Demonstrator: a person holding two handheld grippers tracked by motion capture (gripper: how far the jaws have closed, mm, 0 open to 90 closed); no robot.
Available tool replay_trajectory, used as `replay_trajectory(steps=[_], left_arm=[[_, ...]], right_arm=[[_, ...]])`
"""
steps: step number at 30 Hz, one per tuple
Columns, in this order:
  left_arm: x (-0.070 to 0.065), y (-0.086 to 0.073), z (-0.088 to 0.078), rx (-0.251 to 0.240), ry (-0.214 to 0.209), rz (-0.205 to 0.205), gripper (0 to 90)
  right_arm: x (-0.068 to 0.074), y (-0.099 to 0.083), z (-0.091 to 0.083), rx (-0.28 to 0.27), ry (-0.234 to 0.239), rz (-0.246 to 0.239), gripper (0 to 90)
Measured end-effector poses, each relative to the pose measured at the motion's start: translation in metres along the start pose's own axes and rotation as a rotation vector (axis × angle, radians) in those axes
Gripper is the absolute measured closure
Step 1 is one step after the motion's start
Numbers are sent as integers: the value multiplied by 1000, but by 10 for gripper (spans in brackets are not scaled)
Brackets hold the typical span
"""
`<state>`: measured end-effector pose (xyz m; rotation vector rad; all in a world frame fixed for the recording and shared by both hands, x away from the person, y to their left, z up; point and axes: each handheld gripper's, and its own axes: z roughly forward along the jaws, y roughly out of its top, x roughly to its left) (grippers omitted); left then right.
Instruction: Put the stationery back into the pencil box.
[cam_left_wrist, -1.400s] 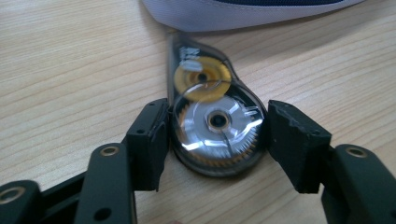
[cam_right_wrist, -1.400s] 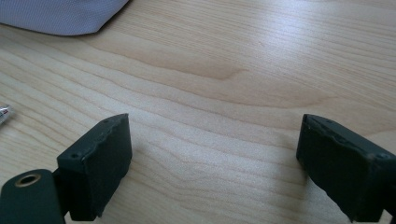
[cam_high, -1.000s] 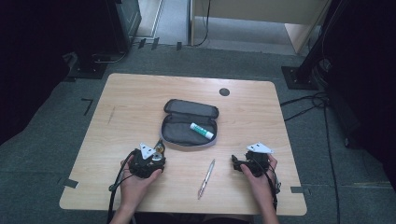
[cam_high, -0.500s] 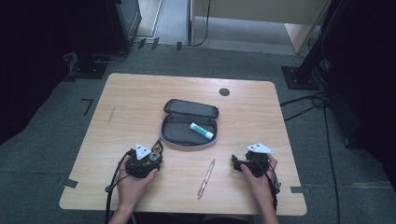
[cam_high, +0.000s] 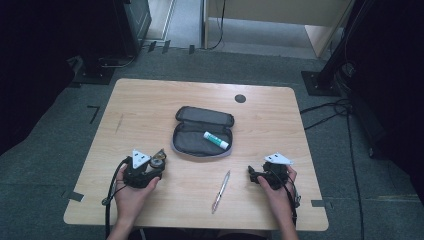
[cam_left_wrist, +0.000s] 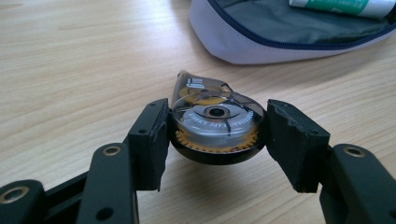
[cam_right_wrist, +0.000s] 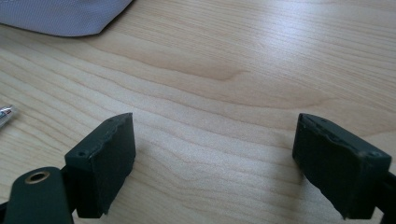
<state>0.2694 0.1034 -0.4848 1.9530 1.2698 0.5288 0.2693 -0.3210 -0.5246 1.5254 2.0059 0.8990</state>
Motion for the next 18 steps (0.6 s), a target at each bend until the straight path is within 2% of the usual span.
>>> replay_trajectory(steps=[8, 18], left_arm=[[2, 4, -5, -17, -9, -5, 422], [-4, -23, 11, 72, -40, -8, 421]], right_arm=[[0, 0, 0, -1, -1, -1, 130], [0, 0, 0, -1, 0, -1, 131]])
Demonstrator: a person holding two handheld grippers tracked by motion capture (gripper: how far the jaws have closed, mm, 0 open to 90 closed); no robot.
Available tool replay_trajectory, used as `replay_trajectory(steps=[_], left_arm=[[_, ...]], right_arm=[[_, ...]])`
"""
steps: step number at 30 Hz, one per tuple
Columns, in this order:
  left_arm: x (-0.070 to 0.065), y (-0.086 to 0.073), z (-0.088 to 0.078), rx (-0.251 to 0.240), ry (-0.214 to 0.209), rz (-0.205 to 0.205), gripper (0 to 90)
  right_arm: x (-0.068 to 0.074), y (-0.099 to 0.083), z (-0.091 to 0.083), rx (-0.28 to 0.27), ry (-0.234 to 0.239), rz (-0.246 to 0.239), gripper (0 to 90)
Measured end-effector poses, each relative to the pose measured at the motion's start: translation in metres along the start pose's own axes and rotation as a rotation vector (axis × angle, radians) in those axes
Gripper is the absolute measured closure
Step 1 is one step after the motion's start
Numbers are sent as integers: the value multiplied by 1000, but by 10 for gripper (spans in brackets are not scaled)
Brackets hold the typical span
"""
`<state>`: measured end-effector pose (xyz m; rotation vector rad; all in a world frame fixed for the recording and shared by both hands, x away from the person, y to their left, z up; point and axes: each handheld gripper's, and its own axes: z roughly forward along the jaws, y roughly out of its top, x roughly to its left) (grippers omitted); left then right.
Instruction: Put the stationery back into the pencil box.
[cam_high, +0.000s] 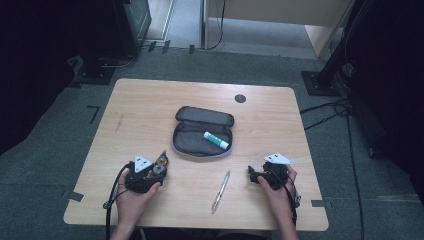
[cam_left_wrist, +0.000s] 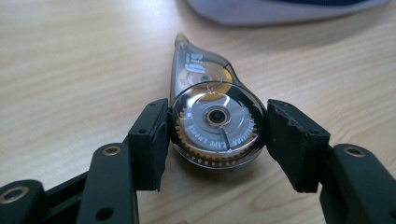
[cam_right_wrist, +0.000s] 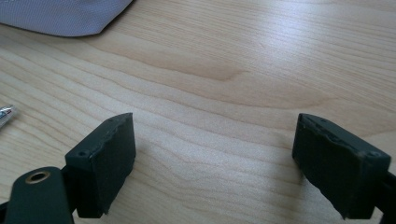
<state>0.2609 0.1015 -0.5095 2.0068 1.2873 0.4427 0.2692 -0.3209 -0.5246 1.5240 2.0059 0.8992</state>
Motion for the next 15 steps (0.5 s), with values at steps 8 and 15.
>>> replay_trajectory(steps=[8, 15], left_arm=[[-1, -1, 2, 10, 19, -6, 419], [-3, 8, 8, 6, 43, -14, 322]], right_arm=[[0, 0, 0, -2, -2, 1, 133], [0, 0, 0, -2, -2, 1, 133]])
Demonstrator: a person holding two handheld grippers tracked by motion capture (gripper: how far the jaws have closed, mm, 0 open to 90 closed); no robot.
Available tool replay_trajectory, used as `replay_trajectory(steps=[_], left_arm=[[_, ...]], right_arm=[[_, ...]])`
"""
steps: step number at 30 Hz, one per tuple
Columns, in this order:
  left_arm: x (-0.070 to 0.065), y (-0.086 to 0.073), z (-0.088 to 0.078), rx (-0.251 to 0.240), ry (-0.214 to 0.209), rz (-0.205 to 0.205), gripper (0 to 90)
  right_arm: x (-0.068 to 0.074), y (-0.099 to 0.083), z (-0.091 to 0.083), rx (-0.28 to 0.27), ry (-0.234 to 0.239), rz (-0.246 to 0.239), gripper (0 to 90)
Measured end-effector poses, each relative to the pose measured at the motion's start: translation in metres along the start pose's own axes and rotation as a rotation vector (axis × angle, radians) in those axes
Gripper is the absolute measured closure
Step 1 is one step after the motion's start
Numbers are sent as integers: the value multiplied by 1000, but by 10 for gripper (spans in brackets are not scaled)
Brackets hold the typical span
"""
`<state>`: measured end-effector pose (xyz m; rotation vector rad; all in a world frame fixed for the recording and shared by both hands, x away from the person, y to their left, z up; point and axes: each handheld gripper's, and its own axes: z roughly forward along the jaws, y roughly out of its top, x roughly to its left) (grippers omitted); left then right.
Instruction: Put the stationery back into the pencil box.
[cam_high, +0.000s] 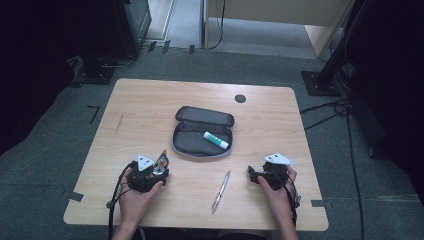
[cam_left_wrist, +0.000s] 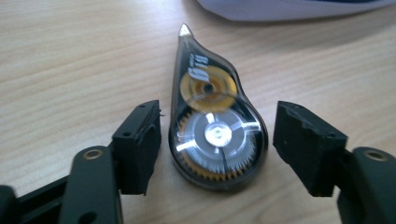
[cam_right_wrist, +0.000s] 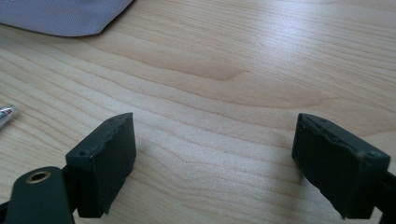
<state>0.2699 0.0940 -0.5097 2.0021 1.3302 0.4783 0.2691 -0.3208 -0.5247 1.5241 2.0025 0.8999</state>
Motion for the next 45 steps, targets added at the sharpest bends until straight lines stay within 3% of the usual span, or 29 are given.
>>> replay_trajectory(steps=[3, 5, 7, 13, 19, 25, 29, 36, 45], left_arm=[[-2, 2, 5, 18, 2, -6, 328], [-9, 1, 6, 16, 42, 31, 336], [-10, 0, 7, 17, 56, 41, 355], [-11, -1, 6, 8, 66, 37, 378], [-9, -2, 5, -7, 56, 46, 425], [-3, -3, 3, -7, 18, 27, 426], [0, -2, -2, -32, 3, 10, 426], [-4, 9, -14, -79, -33, 16, 426], [-12, 30, -17, -114, -68, 24, 426]], right_arm=[[0, 0, 0, 0, 0, 0, 133], [0, 0, 0, 0, 0, 0, 133], [0, 0, 0, 0, 0, 0, 133], [0, 0, 0, 0, 0, 0, 134], [0, 0, 0, 0, 0, -1, 134], [0, 0, 0, 0, 0, 0, 134], [0, 0, 0, 0, 0, -1, 134], [0, 0, 0, 0, 0, -1, 134], [0, 0, 0, 0, 0, -1, 134]])
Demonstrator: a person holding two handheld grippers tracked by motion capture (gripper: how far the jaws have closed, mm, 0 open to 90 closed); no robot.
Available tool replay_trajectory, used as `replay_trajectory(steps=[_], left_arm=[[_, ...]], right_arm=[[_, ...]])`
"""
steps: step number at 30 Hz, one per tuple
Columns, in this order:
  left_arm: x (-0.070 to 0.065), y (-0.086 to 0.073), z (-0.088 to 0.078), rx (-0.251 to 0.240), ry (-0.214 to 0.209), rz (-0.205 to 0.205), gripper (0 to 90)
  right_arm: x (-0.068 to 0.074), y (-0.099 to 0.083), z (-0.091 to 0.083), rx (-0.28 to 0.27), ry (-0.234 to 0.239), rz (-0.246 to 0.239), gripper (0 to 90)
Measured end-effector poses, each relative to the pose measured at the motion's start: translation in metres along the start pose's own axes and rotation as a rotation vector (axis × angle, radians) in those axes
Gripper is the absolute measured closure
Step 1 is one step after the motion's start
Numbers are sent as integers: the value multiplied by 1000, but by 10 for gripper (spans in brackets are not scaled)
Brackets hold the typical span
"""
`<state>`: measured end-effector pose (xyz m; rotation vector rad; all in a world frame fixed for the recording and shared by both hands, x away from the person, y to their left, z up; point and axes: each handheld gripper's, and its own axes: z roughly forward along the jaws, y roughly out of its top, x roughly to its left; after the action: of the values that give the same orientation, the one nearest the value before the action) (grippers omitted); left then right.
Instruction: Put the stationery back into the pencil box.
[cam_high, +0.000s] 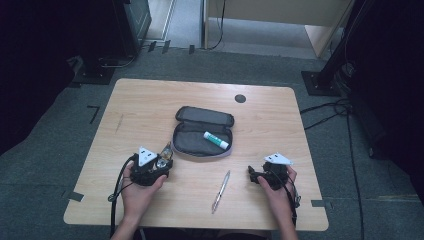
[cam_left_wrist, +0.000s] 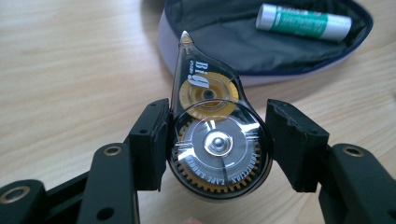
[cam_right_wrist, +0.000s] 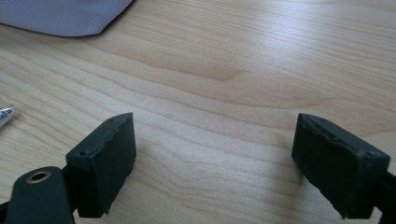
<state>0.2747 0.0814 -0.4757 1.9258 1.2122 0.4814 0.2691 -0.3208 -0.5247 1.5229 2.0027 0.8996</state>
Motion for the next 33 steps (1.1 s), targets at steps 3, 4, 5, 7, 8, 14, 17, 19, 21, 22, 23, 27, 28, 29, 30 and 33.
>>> replay_trajectory(steps=[3, 4, 5, 7, 8, 14, 17, 19, 21, 22, 23, 27, 28, 29, 30, 33], left_arm=[[-2, 9, 4, -11, -15, -5, 426], [-2, 11, 5, -10, -21, -5, 426], [-2, 13, 6, -13, -24, -9, 426], [-2, 18, 10, -14, -34, -12, 426], [-2, 20, 11, -16, -39, -15, 426], [2, 32, 21, -10, -53, -18, 426], [5, 39, 28, -7, -59, -25, 426], [6, 41, 31, -2, -64, -27, 426], [6, 43, 35, 0, -70, -34, 426], [7, 44, 36, 2, -75, -37, 426], [6, 45, 39, 6, -76, -37, 426], [5, 50, 45, 11, -81, -32, 426], [5, 52, 46, 12, -81, -28, 426], [4, 54, 48, 15, -81, -27, 426], [4, 55, 49, 16, -84, -27, 426], [4, 58, 54, 23, -81, -23, 426]], right_arm=[[0, 0, 0, 1, 0, 1, 134], [0, 0, 0, 1, 0, 2, 134], [0, 0, 0, 1, 1, 2, 134], [0, 0, 0, 1, 0, 2, 134], [0, 0, 0, 1, 0, 2, 134], [0, 0, 0, 0, 0, 0, 134], [0, 0, 0, 2, 0, 3, 135], [0, 0, 0, 2, 1, 4, 135], [0, 0, 0, 2, 1, 3, 135], [0, 0, 0, 2, 1, 3, 135], [0, 0, 0, 2, 0, 3, 135], [0, 0, 0, 1, 1, 2, 136], [0, 0, 0, 1, 1, 2, 136], [0, 0, 0, 1, 1, 2, 135], [0, 0, 0, 2, 1, 2, 135], [0, 0, 0, 1, 1, 2, 135]])
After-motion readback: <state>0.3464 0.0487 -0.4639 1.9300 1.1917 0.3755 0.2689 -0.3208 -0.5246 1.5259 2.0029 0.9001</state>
